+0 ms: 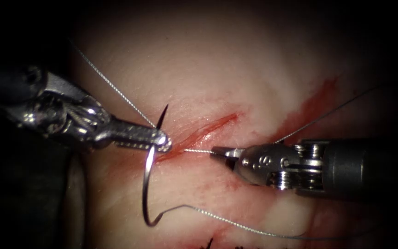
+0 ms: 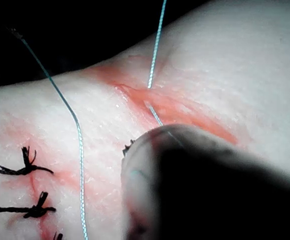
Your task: Wound Closure
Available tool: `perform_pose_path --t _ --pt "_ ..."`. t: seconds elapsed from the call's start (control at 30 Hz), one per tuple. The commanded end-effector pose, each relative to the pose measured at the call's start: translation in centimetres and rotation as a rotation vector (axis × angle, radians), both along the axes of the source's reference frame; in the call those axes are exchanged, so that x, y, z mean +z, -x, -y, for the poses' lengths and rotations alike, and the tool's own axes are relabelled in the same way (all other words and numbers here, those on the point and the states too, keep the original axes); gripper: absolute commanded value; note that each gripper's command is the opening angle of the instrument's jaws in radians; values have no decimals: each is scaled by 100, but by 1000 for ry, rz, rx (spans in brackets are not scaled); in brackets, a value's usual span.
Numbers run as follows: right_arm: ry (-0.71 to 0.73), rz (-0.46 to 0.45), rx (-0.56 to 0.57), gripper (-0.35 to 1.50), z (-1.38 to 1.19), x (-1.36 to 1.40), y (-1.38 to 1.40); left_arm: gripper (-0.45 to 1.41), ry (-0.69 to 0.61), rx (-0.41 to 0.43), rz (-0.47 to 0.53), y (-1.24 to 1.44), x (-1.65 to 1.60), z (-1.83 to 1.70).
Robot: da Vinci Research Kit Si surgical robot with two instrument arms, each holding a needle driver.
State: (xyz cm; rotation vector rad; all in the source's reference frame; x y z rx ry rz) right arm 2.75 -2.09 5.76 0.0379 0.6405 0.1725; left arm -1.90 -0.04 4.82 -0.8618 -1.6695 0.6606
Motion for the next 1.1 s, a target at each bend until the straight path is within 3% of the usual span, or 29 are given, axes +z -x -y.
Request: perform_pose_path --t 0.03,0.17,0.37,0.5,0.6,0.8,0.83,1.1 --pt "-7 16 1 -35 -8 6 9 -45 0 0 1 4 5 0" --pt "-23 74 10 -35 -20 17 45 -45 -1 0 1 4 4 0" --pt "-80 195 -5 -35 -32 34 122 -45 -1 1 2 4 4 0" --pt "-116 202 32 -35 -31 34 139 -45 -1 1 2 4 4 0" --pt "-157 289 17 -35 -27 40 164 -45 -2 2 2 4 3 0" --pt "-182 319 51 -35 -34 49 201 -45 -2 2 3 4 3 0" --pt "-191 367 56 -35 -37 55 217 -45 -2 2 3 4 3 0" --pt "-215 440 119 -35 -57 82 295 -45 -2 3 3 4 3 0"
